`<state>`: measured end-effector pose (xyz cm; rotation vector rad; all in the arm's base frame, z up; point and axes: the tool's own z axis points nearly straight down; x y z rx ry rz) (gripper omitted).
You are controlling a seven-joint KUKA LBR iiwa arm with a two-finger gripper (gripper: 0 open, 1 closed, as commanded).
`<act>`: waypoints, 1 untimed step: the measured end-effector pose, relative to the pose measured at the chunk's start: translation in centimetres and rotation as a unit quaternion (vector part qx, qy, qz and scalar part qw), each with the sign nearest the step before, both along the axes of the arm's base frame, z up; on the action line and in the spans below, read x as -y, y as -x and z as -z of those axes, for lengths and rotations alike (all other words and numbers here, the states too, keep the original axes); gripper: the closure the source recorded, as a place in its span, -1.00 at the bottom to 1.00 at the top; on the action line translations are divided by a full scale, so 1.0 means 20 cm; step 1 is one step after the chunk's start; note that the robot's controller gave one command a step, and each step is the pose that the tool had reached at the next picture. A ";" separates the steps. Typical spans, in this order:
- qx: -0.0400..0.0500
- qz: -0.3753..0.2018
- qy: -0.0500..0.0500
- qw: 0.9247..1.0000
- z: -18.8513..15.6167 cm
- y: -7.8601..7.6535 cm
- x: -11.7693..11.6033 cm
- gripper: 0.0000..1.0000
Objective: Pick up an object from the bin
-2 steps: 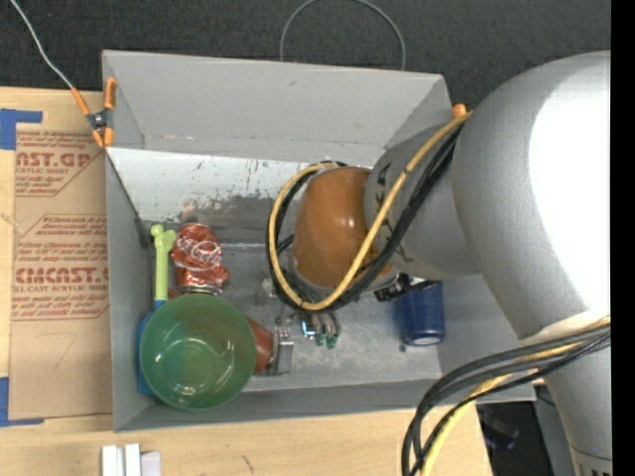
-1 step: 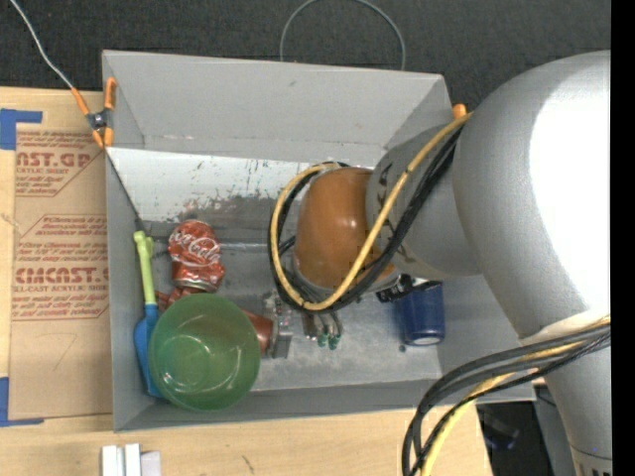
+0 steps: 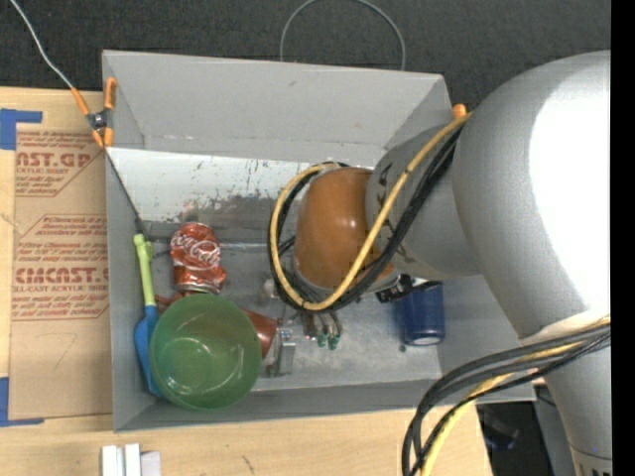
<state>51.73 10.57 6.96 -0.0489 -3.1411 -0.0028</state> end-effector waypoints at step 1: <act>0.000 0.000 0.000 1.000 0.00 0.00 0.00 1.00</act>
Offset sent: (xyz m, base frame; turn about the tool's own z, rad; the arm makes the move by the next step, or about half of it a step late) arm 0.0000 0.0000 0.0000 0.0000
